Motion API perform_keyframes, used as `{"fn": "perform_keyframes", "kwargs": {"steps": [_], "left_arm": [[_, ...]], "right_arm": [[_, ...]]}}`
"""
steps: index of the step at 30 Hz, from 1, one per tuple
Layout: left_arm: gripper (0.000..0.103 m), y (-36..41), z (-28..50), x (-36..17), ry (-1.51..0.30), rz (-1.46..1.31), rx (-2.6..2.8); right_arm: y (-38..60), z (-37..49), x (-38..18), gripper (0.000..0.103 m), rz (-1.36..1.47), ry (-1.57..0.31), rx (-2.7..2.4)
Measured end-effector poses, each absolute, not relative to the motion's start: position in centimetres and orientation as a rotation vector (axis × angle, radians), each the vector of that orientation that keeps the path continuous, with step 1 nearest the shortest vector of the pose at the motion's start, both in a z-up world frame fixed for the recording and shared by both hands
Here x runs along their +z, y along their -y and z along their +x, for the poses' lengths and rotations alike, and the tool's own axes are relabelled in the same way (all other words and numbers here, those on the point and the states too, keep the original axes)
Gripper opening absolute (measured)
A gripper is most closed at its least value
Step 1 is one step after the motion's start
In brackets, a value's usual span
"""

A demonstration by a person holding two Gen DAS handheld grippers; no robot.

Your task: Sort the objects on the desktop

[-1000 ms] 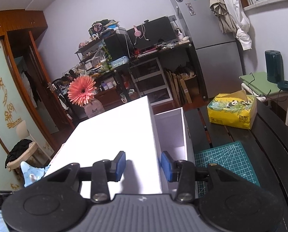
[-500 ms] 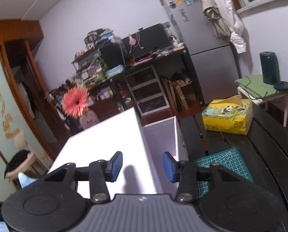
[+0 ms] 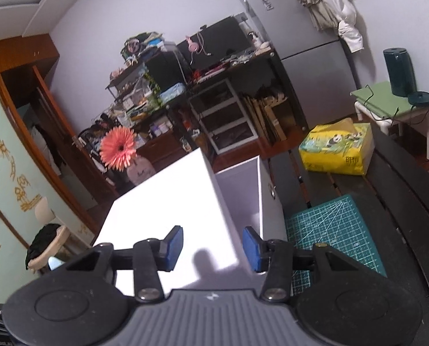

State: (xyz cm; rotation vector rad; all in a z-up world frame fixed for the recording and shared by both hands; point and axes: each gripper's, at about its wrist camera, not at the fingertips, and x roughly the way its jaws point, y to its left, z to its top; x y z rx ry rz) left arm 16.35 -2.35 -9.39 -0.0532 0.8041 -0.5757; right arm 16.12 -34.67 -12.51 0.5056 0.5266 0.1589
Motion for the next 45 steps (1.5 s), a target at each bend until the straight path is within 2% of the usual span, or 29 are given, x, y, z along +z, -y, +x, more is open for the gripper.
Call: {"fn": "perform_keyframes", "kwargs": {"steps": [33, 36, 38, 41, 45], "left_arm": [[0.047, 4.4, 15.3, -9.1, -0.772, -0.065, -0.647], [0.048, 3.8, 15.5, -8.6, -0.748, -0.087, -0.635], [0.05, 3.3, 15.6, -8.2, -0.73, -0.101, -0.623], [0.05, 2.3, 15.9, -7.8, -0.701, -0.129, -0.595], [0.05, 0.5, 16.6, -7.5, -0.672, -0.208, -0.538]], "right_arm": [[36.9, 17.5, -13.2, 0.047, 0.581, -0.438, 0.064], [37.0, 16.9, -12.7, 0.049, 0.585, -0.417, 0.058], [37.1, 16.2, -12.3, 0.054, 0.595, -0.4, 0.053], [37.3, 15.0, -11.9, 0.055, 0.617, -0.376, 0.043], [37.9, 13.5, -11.9, 0.061, 0.729, -0.364, 0.035]]}}
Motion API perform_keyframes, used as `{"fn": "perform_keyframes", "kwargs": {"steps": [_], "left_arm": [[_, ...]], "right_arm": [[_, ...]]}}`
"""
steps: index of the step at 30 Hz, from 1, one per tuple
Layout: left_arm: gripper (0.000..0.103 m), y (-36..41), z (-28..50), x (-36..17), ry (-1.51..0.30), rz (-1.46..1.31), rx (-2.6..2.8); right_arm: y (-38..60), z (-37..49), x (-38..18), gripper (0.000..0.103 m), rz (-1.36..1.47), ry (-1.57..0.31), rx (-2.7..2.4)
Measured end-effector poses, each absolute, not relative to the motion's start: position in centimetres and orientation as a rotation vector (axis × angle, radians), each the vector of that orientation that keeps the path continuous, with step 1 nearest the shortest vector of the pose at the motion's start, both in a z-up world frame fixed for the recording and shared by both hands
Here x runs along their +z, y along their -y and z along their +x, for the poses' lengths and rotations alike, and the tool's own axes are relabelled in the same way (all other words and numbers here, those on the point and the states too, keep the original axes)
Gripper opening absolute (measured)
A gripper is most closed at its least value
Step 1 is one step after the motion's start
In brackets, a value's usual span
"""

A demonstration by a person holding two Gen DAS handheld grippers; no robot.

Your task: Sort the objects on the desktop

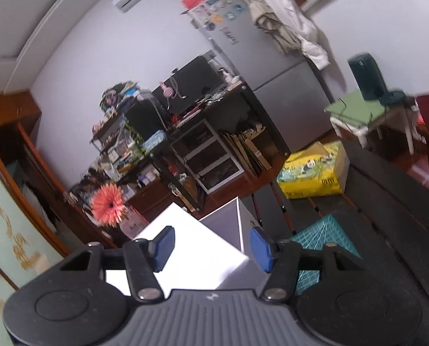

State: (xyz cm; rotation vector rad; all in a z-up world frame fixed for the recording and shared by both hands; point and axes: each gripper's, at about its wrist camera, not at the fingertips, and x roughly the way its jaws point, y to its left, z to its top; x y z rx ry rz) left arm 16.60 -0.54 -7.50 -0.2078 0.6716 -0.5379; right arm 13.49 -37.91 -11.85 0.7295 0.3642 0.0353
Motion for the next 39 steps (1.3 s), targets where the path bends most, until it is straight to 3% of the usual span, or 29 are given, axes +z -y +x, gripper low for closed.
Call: {"fn": "perform_keyframes", "kwargs": {"steps": [10, 13, 25, 39], "left_arm": [[0.05, -2.2, 18.1, -8.4, -0.66, -0.29, -0.374], [0.056, -2.8, 18.6, -8.7, -0.66, -0.298, -0.334], [0.056, -6.4, 21.7, -9.5, -0.646, -0.434, -0.215], [0.056, -8.9, 26.5, -11.8, -0.625, -0.745, -0.243]], "right_arm": [[38.3, 12.3, -14.5, 0.065, 1.014, -0.444, 0.029], [37.7, 12.2, -15.6, 0.065, 1.072, -0.474, 0.048], [33.3, 12.5, -18.5, 0.065, 1.189, -0.64, 0.162], [29.4, 13.4, -20.5, 0.065, 1.302, -0.708, 0.29]]}}
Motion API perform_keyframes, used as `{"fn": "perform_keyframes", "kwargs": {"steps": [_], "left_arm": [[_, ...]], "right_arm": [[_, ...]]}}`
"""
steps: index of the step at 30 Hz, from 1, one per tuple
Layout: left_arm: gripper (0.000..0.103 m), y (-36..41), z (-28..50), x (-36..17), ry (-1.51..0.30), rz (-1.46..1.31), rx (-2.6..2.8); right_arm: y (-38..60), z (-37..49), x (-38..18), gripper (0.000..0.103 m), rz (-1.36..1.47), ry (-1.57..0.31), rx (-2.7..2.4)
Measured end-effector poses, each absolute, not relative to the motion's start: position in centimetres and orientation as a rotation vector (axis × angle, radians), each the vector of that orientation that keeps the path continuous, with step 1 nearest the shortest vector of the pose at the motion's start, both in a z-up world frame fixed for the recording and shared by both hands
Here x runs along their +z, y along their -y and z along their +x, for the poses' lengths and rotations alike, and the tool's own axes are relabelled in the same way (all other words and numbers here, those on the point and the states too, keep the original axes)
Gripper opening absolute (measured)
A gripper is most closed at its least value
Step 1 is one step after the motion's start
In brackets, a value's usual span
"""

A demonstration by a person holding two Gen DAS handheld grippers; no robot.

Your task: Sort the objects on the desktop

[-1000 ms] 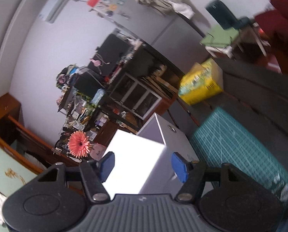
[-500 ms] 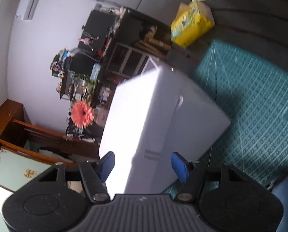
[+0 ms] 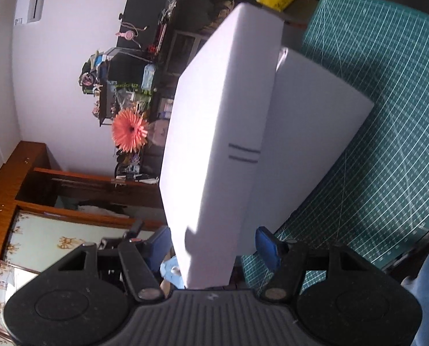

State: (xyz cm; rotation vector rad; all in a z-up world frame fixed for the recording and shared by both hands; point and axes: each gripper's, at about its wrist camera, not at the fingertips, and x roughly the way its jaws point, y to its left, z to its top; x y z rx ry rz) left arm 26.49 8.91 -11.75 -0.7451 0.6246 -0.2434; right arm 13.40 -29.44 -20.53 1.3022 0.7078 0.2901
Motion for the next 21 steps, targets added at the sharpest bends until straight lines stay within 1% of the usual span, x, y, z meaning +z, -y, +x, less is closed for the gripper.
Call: {"fn": "perform_keyframes", "kwargs": {"steps": [6, 13, 18, 19, 21], "left_arm": [[0.056, -9.9, 28.3, -12.8, -0.592, -0.9, -0.289], [0.056, -10.0, 30.7, -15.3, -0.632, -1.105, -0.303], [0.057, -9.6, 32.0, -16.2, -0.675, -1.112, -0.261], [0.058, -9.7, 32.1, -16.4, -0.676, -1.125, -0.257], [0.058, -9.8, 32.4, -16.9, -0.678, -1.153, -0.247]], "right_arm": [[29.1, 13.8, -20.7, 0.065, 1.31, -0.713, 0.319], [28.5, 14.3, -21.0, 0.064, 1.303, -0.743, 0.343], [28.3, 14.5, -21.0, 0.063, 1.308, -0.756, 0.359], [28.3, 14.5, -21.0, 0.061, 1.309, -0.756, 0.362], [28.3, 14.6, -20.9, 0.052, 1.307, -0.755, 0.365]]}}
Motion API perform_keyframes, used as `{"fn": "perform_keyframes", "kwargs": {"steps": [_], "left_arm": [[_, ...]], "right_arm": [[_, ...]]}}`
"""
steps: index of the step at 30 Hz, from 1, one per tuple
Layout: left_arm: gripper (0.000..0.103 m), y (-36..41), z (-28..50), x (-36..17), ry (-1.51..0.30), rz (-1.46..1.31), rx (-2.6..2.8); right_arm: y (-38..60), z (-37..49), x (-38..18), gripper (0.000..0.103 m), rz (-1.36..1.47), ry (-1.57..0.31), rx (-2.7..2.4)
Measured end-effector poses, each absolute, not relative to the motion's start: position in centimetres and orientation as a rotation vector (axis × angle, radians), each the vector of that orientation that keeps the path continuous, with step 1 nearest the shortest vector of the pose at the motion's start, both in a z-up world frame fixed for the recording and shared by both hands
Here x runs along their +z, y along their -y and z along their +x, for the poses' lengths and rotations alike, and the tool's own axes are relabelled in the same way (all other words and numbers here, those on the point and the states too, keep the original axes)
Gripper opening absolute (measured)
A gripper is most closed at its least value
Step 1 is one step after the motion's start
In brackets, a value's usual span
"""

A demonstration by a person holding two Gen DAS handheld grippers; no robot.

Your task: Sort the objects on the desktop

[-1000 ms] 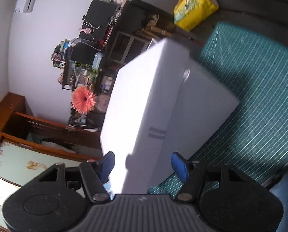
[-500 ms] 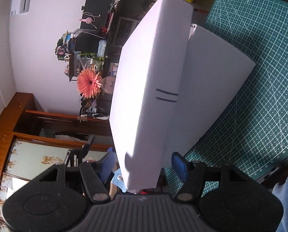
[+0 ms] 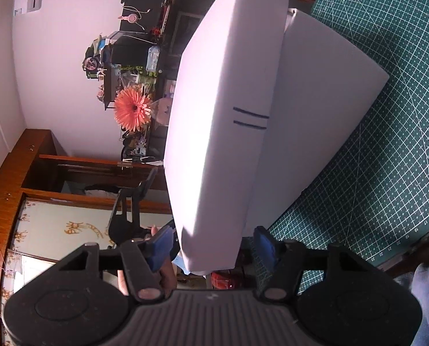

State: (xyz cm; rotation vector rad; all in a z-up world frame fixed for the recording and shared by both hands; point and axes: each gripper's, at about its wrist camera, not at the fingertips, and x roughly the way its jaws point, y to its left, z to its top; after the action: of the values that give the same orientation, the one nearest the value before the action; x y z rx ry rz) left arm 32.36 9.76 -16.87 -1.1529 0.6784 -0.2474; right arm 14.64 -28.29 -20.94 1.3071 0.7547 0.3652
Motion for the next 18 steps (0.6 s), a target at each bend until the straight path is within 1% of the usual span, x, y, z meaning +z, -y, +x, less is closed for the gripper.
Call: {"fn": "perform_keyframes", "kwargs": {"steps": [4, 18], "left_arm": [[0.058, -10.0, 32.7, -17.4, -0.663, -1.194, -0.223], [0.058, -10.5, 33.0, -18.4, -0.654, -1.28, -0.235]], "right_arm": [[28.3, 14.8, -20.9, 0.043, 1.308, -0.754, 0.378], [28.0, 15.3, -20.6, 0.041, 1.29, -0.798, 0.464]]}}
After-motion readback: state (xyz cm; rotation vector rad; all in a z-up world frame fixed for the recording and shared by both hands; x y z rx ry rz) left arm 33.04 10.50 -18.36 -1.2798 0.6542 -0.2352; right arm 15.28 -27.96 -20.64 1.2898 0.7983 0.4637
